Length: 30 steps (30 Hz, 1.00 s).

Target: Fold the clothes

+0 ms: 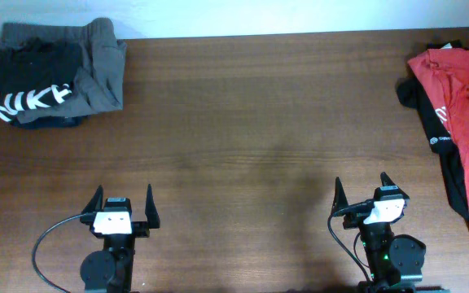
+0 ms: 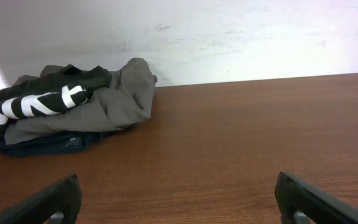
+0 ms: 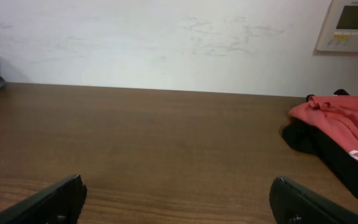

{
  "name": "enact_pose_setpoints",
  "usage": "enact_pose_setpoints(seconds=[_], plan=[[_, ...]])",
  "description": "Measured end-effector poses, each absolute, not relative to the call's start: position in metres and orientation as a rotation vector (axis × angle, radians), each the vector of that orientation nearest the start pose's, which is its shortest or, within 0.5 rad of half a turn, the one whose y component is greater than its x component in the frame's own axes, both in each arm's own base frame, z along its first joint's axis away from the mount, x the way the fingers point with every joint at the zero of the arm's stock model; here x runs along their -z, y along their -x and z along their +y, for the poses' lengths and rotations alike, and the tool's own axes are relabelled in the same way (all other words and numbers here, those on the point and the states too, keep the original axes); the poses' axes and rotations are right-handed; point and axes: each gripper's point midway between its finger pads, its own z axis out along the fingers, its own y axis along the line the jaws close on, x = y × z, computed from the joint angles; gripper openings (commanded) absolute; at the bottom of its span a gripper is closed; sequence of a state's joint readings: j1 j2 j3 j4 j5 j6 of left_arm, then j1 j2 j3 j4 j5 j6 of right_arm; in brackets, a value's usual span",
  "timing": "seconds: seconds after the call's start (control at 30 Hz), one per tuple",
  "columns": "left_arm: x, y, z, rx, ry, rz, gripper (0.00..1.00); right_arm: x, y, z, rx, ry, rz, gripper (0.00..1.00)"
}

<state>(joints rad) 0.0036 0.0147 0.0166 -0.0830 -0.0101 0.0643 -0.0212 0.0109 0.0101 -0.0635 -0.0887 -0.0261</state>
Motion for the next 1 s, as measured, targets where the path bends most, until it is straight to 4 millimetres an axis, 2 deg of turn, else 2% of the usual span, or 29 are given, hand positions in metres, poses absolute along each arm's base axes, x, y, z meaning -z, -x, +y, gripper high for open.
enact_pose_setpoints(seconds=[0.43,0.57,0.7,1.0], plan=[[-0.158,-0.246,0.003,-0.06,-0.042,1.651,0.99,-0.161,-0.246,0.01,-0.033,0.071,1.629,0.99],[-0.158,-0.246,0.003,-0.06,-0.042,1.651,0.99,-0.184,-0.246,0.014,-0.056,0.088,1.535,0.99],[-0.158,-0.246,0.003,-0.06,-0.042,1.652,0.99,-0.192,-0.244,0.026,-0.116,0.133,1.501,0.99],[-0.158,-0.246,0.003,-0.06,-0.043,1.652,0.99,-0.241,-0.225,0.064,-0.275,0.321,1.276,0.98]])
